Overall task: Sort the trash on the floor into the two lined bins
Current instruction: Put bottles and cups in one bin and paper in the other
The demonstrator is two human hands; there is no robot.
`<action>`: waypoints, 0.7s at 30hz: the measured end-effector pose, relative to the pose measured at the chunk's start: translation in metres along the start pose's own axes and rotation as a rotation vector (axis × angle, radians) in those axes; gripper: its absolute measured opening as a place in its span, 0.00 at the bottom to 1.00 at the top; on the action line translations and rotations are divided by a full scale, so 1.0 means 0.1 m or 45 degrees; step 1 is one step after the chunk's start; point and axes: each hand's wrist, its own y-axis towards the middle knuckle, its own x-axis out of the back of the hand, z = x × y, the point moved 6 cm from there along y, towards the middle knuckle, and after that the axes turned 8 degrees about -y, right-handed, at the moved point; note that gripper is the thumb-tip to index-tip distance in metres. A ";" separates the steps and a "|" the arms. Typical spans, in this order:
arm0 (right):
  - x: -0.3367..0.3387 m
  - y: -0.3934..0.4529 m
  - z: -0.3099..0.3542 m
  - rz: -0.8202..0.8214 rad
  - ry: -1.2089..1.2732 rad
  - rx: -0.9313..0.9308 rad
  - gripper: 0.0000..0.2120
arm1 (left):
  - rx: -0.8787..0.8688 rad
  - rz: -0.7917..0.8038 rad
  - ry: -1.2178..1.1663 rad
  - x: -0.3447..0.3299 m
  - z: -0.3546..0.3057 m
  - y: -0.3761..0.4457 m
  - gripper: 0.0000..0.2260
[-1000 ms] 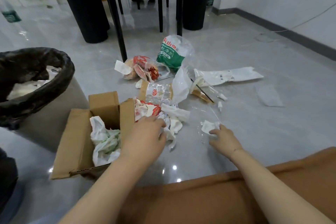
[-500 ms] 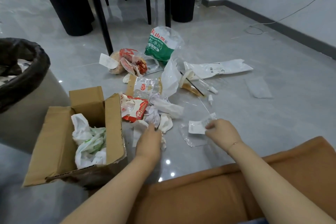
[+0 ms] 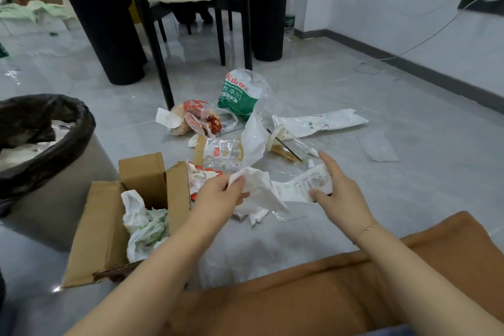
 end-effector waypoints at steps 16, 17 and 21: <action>-0.23 -0.30 0.32 0.302 0.801 -0.290 0.05 | 0.042 0.190 -0.195 -0.05 -0.09 -0.20 0.10; -0.22 -0.28 0.32 0.322 0.907 -0.288 0.06 | 0.019 0.237 -0.196 -0.09 -0.10 -0.22 0.08; -0.17 -0.29 0.35 0.388 1.012 -0.212 0.10 | 0.049 0.326 -0.253 -0.21 -0.04 -0.22 0.09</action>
